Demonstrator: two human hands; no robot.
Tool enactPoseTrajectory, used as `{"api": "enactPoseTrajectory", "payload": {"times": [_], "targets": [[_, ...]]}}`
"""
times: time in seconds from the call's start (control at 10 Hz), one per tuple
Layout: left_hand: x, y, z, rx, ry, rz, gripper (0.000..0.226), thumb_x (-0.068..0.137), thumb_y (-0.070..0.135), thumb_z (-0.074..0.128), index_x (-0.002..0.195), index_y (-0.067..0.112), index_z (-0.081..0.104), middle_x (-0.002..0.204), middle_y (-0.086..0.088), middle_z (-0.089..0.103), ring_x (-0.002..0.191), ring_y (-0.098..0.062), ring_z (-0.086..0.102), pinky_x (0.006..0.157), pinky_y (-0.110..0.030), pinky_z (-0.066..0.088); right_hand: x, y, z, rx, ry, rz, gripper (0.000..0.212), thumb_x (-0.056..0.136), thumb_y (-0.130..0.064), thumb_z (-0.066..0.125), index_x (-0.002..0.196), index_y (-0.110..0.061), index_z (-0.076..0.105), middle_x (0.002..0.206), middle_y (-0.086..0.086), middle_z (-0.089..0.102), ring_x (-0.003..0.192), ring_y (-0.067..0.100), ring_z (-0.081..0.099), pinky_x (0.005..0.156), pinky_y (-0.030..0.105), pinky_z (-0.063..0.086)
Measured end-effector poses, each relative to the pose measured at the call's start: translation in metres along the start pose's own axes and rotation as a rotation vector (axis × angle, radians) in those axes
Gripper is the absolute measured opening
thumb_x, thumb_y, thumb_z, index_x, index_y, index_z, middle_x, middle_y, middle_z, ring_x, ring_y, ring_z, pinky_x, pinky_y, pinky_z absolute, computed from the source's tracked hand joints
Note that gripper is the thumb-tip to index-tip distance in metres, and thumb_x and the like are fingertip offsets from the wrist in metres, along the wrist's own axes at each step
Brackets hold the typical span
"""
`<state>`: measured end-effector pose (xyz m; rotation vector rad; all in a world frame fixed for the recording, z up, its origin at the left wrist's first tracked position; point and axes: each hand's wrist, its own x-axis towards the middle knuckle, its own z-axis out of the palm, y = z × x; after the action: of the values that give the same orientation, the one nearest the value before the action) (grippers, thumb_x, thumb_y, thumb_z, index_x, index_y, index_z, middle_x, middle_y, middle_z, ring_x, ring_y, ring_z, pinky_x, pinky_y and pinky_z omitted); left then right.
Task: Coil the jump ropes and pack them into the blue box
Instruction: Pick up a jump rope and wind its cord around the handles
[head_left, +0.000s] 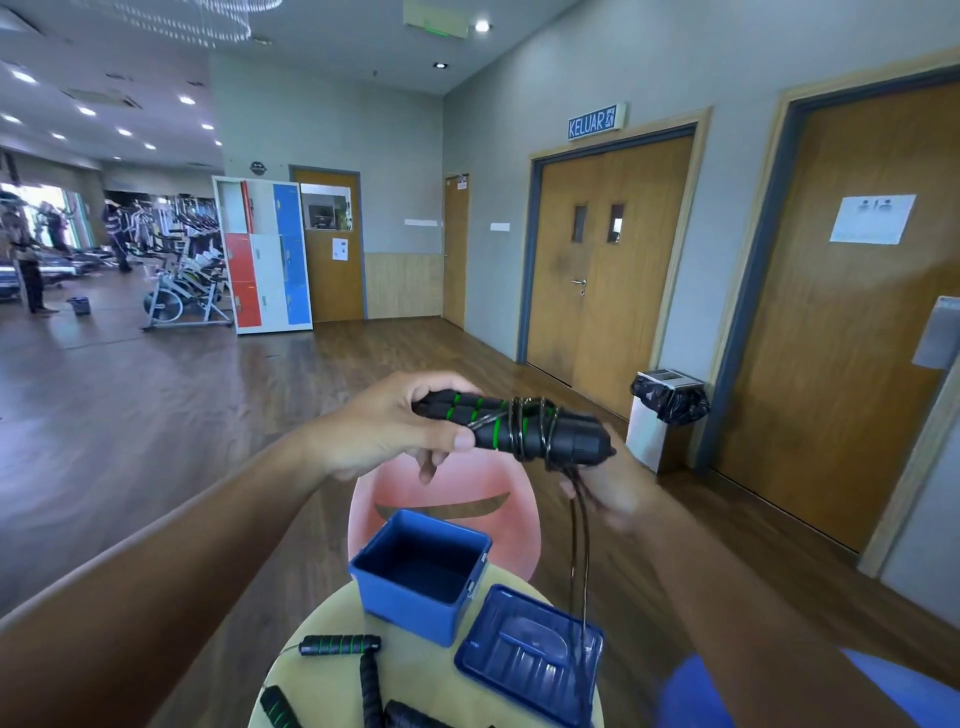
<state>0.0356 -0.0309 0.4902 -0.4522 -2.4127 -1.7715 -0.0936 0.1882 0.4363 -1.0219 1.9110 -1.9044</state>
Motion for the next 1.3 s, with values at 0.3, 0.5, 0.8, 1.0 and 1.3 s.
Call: {"api": "enactPoseTrajectory", "payload": {"times": [0.3,0.5,0.8,1.0,1.3], "targets": [[0.020,-0.008,0.011,0.017,0.353,-0.053,0.030,0.083,0.014,0.080,0.110,0.007,0.071,0.065,0.000,0.051,0.053,-0.010,0.047,0.050,-0.029,0.051,-0.004,0.011,0.032,0.136,0.147,0.110,0.034,0.103,-0.031,0.047,0.093,-0.008,0.070,0.059,-0.002,0.054,0.041,0.010,0.038,0.041,0.022,0.028],[0.038,-0.019,-0.011,0.412,0.653,0.005,0.050,0.071,0.033,0.091,0.111,0.019,0.064,0.092,0.001,0.067,0.067,-0.013,0.062,0.060,-0.027,0.054,-0.019,0.015,0.032,-0.156,-0.052,0.160,0.020,0.097,-0.031,0.058,0.100,-0.015,0.071,0.062,-0.007,0.055,0.049,0.010,0.042,0.045,0.019,0.036],[0.024,-0.051,-0.021,0.814,0.353,-0.041,0.067,0.067,0.022,0.093,0.126,0.026,0.061,0.110,0.004,0.065,0.102,-0.018,0.066,0.092,-0.042,0.053,-0.007,-0.026,0.005,-0.718,-0.037,-0.177,0.028,0.097,-0.032,0.060,0.076,-0.016,0.070,0.060,-0.004,0.051,0.056,0.008,0.039,0.056,0.032,0.030],[0.013,-0.030,-0.003,0.445,0.072,-0.076,0.064,0.068,0.010,0.093,0.123,0.024,0.063,0.111,0.002,0.075,0.107,-0.015,0.070,0.099,-0.035,0.053,0.014,-0.054,-0.014,-0.504,0.063,-0.267,0.022,0.084,-0.031,0.075,0.083,-0.009,0.076,0.075,0.007,0.072,0.066,0.010,0.058,0.066,0.029,0.045],[-0.002,-0.007,0.015,0.052,-0.031,0.093,0.060,0.064,0.036,0.093,0.118,0.027,0.069,0.116,-0.028,0.063,0.100,-0.030,0.061,0.089,-0.041,0.047,0.000,-0.029,-0.022,-0.082,-0.245,0.094,0.022,0.095,-0.016,0.059,0.090,0.001,0.073,0.082,0.021,0.071,0.082,0.031,0.065,0.086,0.033,0.054]]}}
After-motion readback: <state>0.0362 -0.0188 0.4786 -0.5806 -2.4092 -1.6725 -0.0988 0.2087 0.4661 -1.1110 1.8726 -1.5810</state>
